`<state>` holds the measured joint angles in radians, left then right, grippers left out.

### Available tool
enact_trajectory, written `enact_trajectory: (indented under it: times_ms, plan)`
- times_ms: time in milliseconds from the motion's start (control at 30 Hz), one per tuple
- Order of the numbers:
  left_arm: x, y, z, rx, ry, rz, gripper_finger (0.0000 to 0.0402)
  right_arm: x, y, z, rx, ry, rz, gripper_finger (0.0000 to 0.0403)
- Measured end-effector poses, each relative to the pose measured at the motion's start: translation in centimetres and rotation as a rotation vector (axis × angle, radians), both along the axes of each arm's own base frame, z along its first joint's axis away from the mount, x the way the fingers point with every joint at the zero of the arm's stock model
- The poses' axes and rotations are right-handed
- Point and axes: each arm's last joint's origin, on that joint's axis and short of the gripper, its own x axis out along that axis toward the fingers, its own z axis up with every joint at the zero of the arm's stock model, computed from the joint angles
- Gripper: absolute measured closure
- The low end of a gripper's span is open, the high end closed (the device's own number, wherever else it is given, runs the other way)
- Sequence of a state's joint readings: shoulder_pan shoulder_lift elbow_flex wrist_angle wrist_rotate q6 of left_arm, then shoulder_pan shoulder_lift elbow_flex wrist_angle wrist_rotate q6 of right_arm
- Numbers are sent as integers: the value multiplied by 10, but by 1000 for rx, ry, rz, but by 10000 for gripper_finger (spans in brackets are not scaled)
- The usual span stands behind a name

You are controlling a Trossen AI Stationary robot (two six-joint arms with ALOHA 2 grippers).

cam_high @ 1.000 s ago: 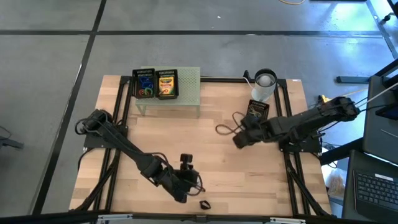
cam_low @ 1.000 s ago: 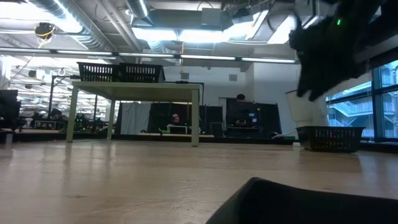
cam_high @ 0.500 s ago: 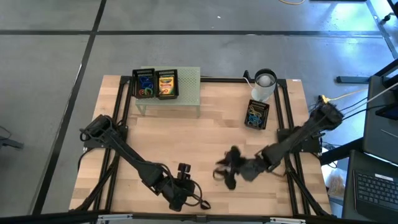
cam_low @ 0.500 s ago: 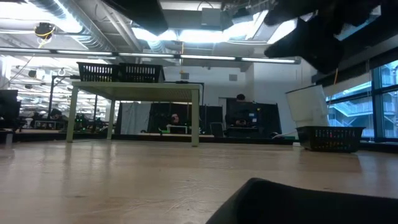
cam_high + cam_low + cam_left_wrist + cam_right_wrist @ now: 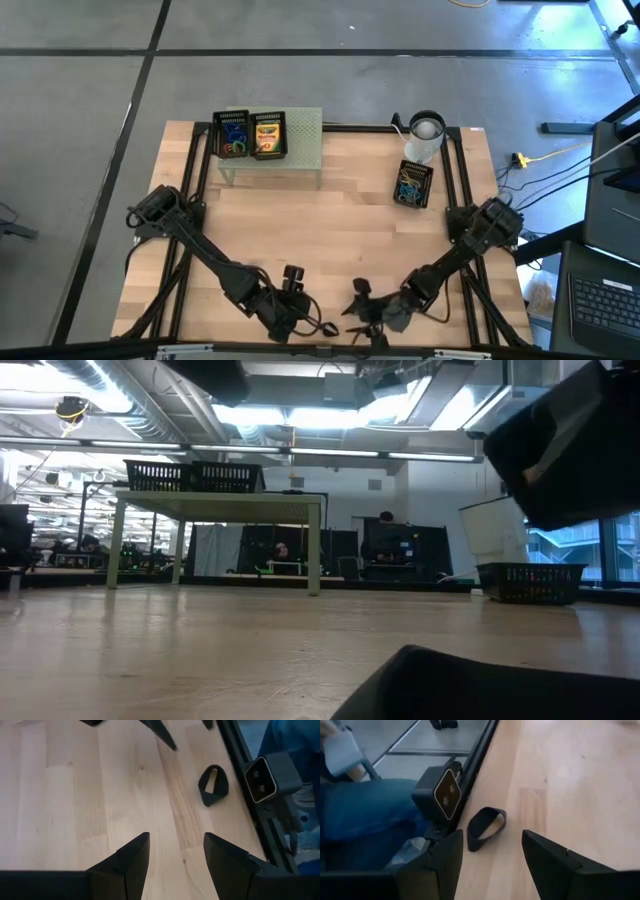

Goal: Pick & Place Office Desk Supplies
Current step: Put the black rubber band into the black bin

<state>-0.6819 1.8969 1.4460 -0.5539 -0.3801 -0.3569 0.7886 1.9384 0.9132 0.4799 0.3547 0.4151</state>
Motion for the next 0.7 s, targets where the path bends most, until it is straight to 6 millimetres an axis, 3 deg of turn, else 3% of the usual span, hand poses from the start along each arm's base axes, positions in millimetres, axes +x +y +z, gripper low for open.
enact_trajectory:
  times_ms: [267, 700]
  plan:
    - [1, 2, 0, 16, -9, 15, 219, 26, 25, -20, -78, -18, 45, 197]
    - [1, 2, 1, 17, -8, 14, 219, 32, 23, -34, -62, 56, 36, 197]
